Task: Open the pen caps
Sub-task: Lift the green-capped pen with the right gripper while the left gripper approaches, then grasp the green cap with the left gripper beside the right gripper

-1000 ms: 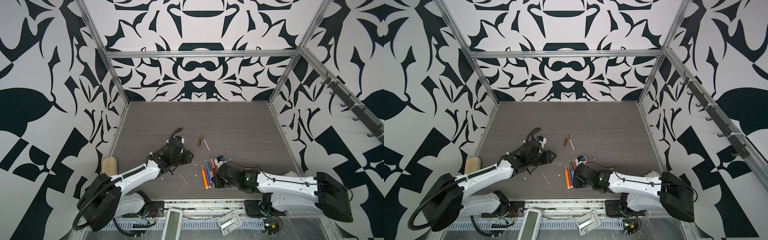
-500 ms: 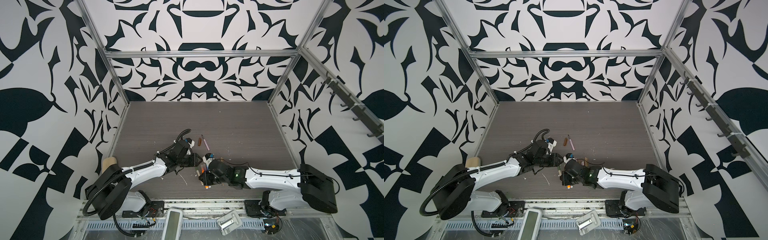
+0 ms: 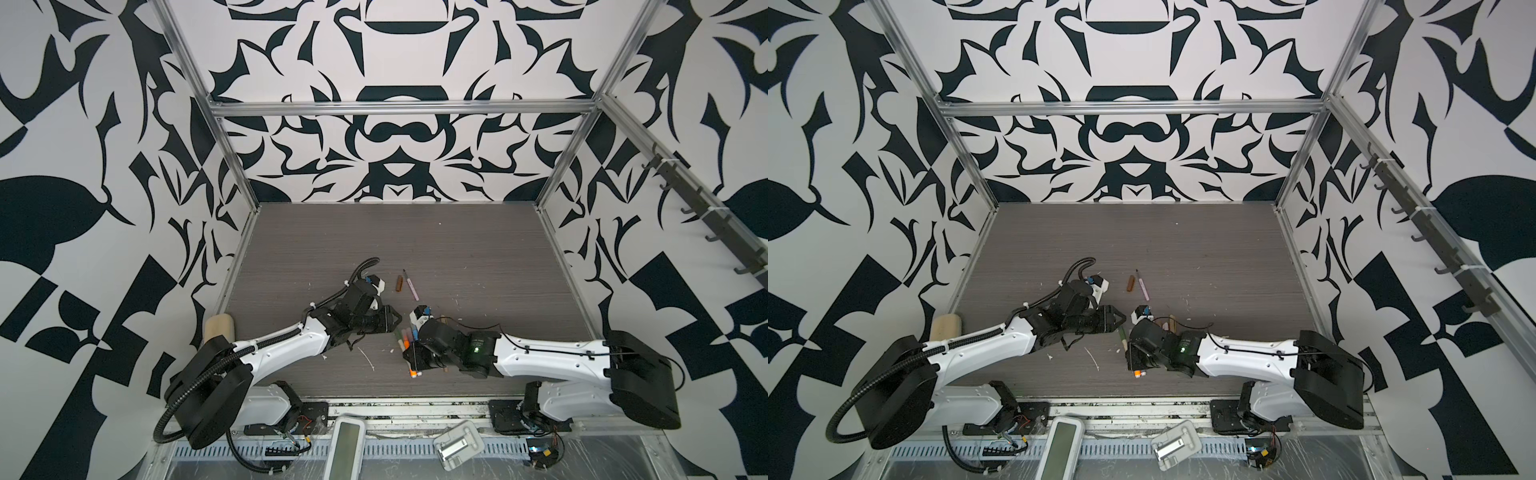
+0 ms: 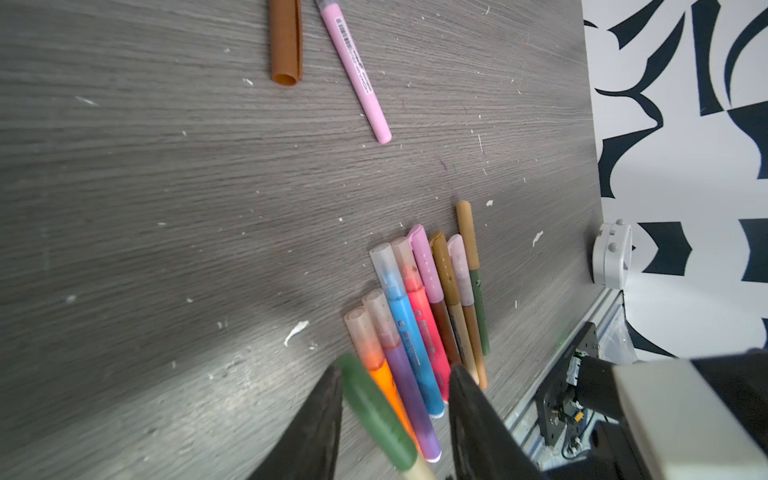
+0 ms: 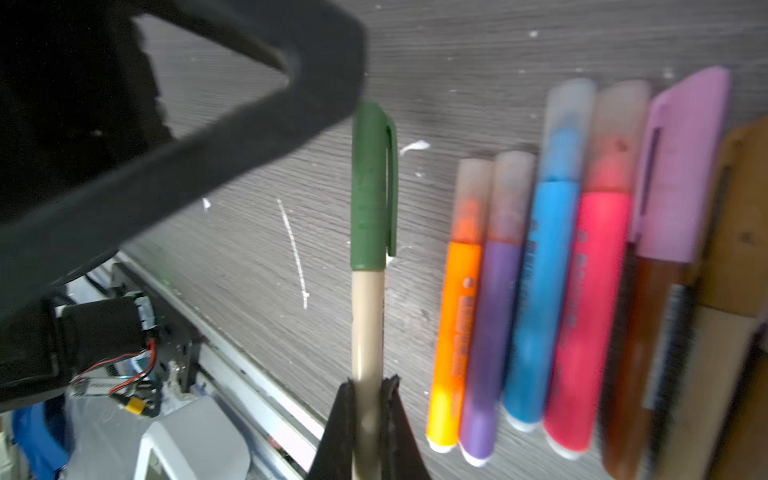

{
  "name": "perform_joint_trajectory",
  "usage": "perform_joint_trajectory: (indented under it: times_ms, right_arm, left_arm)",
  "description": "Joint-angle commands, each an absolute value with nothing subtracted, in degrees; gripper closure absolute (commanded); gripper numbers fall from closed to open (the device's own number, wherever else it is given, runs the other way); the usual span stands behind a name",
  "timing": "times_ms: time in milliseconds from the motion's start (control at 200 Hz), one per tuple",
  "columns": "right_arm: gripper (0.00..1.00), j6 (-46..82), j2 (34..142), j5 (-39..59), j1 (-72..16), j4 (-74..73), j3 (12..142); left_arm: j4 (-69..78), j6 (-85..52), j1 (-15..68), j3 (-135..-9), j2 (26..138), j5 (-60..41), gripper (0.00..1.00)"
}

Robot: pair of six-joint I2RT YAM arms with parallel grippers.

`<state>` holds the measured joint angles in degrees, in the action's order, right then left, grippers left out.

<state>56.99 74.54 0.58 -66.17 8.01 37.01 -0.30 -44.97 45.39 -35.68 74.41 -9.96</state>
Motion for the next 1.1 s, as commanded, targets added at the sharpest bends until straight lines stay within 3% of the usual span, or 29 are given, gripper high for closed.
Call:
perform_joint_trajectory:
  times_ms: [0,290,1095]
  right_arm:
    - [1.0,57.7,71.9,-2.7,-66.8,9.2,37.8]
    - [1.0,57.6,65.6,-0.5,-67.1,-1.5,32.0]
    - [1.0,57.4,61.4,-4.9,-67.3,-0.6,29.4]
  left_arm:
    - [-2.8,-45.2,45.5,-37.4,73.5,-8.5,0.55]
    - [-1.0,-47.8,45.6,-37.6,78.1,-10.9,0.56]
    - [10.5,-61.5,47.1,-34.5,77.4,-14.6,0.65]
